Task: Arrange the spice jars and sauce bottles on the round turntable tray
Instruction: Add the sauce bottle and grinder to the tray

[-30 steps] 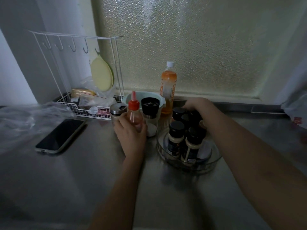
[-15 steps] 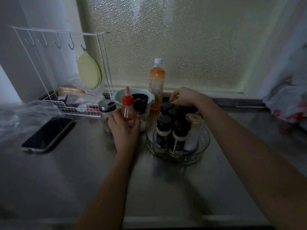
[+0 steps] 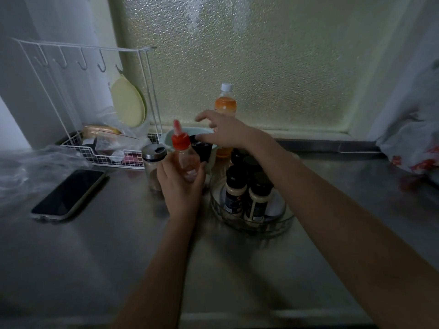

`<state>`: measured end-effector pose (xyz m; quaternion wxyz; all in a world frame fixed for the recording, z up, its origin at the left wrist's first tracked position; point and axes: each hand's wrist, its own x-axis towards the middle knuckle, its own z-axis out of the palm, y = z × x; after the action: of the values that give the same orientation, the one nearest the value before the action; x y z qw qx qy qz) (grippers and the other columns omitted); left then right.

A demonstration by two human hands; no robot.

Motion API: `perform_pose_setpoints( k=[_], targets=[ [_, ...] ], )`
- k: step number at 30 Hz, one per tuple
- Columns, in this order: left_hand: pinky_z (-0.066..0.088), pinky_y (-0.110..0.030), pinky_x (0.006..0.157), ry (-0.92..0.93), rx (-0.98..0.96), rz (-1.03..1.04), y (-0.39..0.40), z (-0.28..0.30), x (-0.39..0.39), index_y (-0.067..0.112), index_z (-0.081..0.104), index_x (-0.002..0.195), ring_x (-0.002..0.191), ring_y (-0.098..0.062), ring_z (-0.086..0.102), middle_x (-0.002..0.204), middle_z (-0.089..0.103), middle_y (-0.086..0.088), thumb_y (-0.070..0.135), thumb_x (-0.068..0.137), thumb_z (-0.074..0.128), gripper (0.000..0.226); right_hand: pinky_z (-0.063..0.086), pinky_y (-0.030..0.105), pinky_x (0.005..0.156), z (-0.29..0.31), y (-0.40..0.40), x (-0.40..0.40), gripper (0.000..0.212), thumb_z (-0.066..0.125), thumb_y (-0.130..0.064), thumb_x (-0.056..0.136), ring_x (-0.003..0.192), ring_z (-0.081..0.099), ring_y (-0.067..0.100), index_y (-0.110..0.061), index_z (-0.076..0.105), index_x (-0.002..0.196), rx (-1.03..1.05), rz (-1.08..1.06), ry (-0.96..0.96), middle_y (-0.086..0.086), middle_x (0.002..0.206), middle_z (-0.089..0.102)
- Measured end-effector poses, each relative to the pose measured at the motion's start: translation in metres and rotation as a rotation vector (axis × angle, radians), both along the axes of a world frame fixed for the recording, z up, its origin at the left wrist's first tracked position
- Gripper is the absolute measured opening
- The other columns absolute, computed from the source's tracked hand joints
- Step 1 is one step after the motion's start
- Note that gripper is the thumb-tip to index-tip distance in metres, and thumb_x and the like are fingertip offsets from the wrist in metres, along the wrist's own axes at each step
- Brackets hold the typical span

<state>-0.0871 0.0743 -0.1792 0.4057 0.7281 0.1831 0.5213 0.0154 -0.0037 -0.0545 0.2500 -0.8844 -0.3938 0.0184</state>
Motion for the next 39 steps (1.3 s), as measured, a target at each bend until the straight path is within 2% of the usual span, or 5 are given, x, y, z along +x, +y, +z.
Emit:
perform_pose_setpoints(
  k=[6, 19, 26, 31, 39],
  targets=[
    [0.036, -0.022, 0.087, -0.024, -0.039, 0.041, 0.002, 0.003, -0.003, 0.002, 0.049, 0.115, 0.107, -0.023, 0.047, 0.114, 0.053, -0.017, 0.028, 0.073, 0.073, 0.055, 0.042, 0.028, 0.084, -0.012, 0.027, -0.003, 0.053, 0.067, -0.042, 0.082, 0.104, 0.052, 0.018, -0.027, 0.048, 0.129, -0.195, 0.0, 0.067, 0.006, 0.131, 0.054],
    [0.039, -0.004, 0.08, -0.251, -0.172, -0.12, -0.019, 0.031, -0.01, -0.001, 0.045, 0.116, 0.095, -0.007, 0.052, 0.108, 0.053, -0.008, 0.017, 0.078, 0.071, 0.049, 0.051, 0.03, 0.086, 0.019, -0.029, -0.012, 0.029, 0.065, -0.033, 0.079, 0.095, 0.063, 0.015, -0.022, 0.066, 0.105, 0.686, -0.274, -0.208, -0.005, 0.095, 0.069],
    [0.042, -0.008, 0.084, -0.172, -0.1, -0.378, -0.025, 0.022, 0.007, 0.001, 0.042, 0.122, 0.097, 0.007, 0.052, 0.11, 0.052, -0.004, 0.012, 0.081, 0.068, 0.05, 0.059, 0.037, 0.077, 0.046, -0.099, -0.032, 0.033, 0.067, -0.043, 0.079, 0.091, 0.068, 0.005, -0.025, 0.069, 0.106, 0.763, -0.346, -0.283, -0.013, 0.098, 0.069],
    [0.051, -0.032, 0.091, -0.056, -0.156, -0.572, -0.027, 0.014, 0.012, 0.018, 0.039, 0.13, 0.107, -0.015, 0.059, 0.123, 0.055, -0.011, 0.039, 0.076, 0.065, 0.063, 0.055, 0.031, 0.086, 0.033, -0.131, -0.043, 0.032, 0.067, -0.048, 0.079, 0.09, 0.066, 0.002, -0.024, 0.071, 0.099, 0.688, -0.42, -0.303, -0.011, 0.094, 0.07],
    [0.051, -0.049, 0.093, 0.139, -0.224, -0.634, -0.028, -0.002, 0.016, 0.033, 0.043, 0.127, 0.103, -0.011, 0.061, 0.118, 0.062, -0.001, 0.031, 0.078, 0.063, 0.053, 0.05, 0.01, 0.081, 0.021, -0.16, -0.054, 0.03, 0.069, -0.046, 0.079, 0.084, 0.063, -0.006, -0.024, 0.071, 0.1, 0.729, -0.463, -0.297, -0.016, 0.09, 0.067]
  ],
)
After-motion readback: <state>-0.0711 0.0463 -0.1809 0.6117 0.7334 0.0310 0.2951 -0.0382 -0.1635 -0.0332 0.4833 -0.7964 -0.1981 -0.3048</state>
